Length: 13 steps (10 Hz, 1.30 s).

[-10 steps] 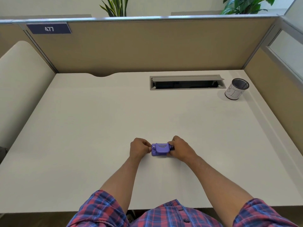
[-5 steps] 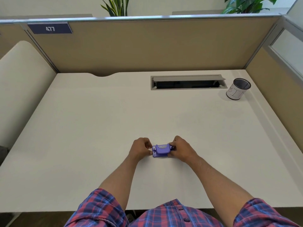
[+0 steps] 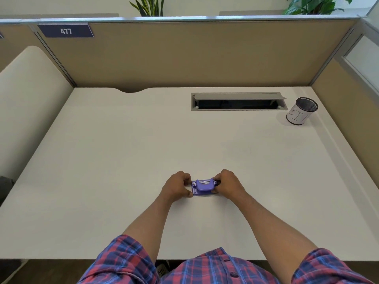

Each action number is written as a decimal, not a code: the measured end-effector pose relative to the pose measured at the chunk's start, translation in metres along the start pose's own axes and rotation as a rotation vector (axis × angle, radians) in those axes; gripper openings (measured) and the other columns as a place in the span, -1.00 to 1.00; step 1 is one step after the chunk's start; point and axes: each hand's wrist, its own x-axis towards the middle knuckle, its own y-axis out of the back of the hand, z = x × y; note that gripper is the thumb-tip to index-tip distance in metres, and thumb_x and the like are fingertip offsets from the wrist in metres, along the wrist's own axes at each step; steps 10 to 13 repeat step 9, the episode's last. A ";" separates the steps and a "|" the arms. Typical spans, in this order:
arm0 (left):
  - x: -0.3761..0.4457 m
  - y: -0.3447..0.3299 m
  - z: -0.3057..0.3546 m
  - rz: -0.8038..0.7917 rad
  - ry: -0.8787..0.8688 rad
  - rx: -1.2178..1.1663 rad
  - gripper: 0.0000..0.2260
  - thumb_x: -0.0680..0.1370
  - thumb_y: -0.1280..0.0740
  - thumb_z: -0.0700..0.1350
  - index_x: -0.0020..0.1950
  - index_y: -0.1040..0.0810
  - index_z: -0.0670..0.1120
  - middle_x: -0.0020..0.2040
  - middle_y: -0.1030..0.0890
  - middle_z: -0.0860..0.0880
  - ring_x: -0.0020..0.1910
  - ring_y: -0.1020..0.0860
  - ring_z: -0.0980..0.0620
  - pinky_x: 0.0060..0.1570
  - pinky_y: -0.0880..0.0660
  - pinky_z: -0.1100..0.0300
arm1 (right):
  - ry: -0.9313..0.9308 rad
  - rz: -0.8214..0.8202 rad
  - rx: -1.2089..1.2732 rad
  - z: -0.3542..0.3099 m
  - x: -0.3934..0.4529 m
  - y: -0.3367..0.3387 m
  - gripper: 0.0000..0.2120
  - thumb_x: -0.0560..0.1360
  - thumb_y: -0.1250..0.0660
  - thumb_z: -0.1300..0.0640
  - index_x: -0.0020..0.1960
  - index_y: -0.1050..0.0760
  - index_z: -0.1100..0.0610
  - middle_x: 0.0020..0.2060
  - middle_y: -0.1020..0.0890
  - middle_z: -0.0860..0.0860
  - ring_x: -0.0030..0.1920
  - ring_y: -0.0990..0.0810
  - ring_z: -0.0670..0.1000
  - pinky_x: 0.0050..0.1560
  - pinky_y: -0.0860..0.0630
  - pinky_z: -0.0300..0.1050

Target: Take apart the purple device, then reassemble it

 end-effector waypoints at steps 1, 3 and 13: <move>0.000 -0.001 0.002 0.004 -0.007 0.032 -0.68 0.27 -0.58 -0.18 -0.18 -0.46 -0.03 -0.10 -0.49 0.01 -0.15 -0.46 0.00 -0.24 -0.34 0.16 | -0.011 0.000 -0.009 -0.001 0.002 -0.001 -0.73 0.30 -0.56 0.23 0.00 -0.74 0.12 -0.15 -0.74 0.09 -0.08 -0.71 0.12 -0.10 -0.62 -0.07; -0.001 -0.003 0.001 0.027 -0.029 0.061 -0.72 0.29 -0.59 -0.14 -0.17 -0.50 -0.06 -0.10 -0.49 0.00 -0.17 -0.47 -0.01 -0.26 -0.33 0.17 | -0.032 0.011 0.030 0.000 0.001 -0.002 -0.68 0.29 -0.59 0.18 0.04 -0.74 0.06 -0.14 -0.74 0.03 -0.15 -0.67 0.03 -0.19 -0.51 -0.20; -0.020 0.004 -0.009 0.253 0.083 0.098 -0.75 0.44 -0.22 -0.24 0.00 -0.64 -0.06 0.00 -0.60 0.03 0.01 -0.58 -0.04 -0.02 -0.56 0.09 | 0.136 0.022 -0.008 0.017 -0.020 0.005 -0.54 0.33 -0.57 -0.02 0.20 -0.63 0.02 -0.04 -0.56 -0.01 -0.11 -0.58 -0.03 -0.04 -0.53 -0.11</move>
